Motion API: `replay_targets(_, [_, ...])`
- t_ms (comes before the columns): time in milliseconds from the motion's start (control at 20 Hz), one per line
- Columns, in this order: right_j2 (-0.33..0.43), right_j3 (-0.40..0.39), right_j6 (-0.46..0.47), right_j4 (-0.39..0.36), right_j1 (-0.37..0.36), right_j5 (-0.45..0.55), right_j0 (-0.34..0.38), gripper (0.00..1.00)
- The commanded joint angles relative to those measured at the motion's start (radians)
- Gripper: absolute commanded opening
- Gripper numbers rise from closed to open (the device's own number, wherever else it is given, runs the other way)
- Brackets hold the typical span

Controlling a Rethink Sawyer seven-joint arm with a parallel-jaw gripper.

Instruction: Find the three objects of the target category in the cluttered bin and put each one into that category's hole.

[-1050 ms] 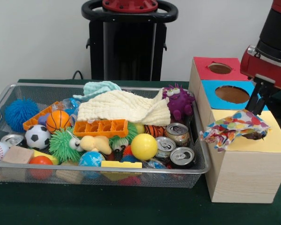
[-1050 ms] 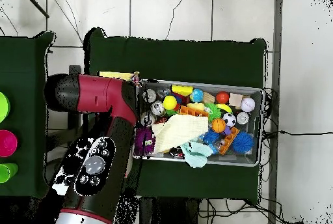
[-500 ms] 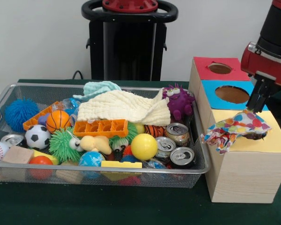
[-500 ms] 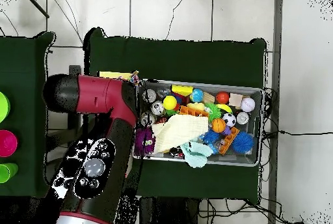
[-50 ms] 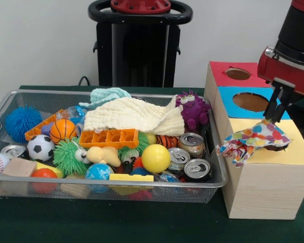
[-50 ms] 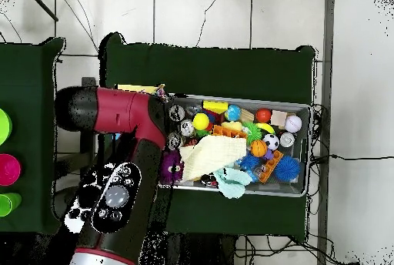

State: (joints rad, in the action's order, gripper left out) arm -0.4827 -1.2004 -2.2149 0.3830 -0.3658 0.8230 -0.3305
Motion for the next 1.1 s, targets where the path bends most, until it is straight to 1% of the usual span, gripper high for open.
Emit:
replay_targets(50, [0.095, -0.003, -0.214, 0.034, 0.059, 0.001, 0.054, 0.00])
replay_targets(200, [0.079, -0.012, -0.215, 0.027, 0.029, 0.054, 0.043, 0.00])
replay_targets(350, [0.060, -0.017, -0.218, 0.021, -0.016, 0.135, 0.033, 0.00])
replay_targets(500, [0.047, -0.013, -0.224, 0.016, -0.039, 0.174, 0.025, 0.00])
replay_targets(900, [0.059, -0.007, -0.231, 0.019, -0.029, 0.154, 0.031, 0.00])
replay_targets(1100, [0.077, -0.001, -0.230, 0.028, -0.011, 0.118, 0.041, 0.00])
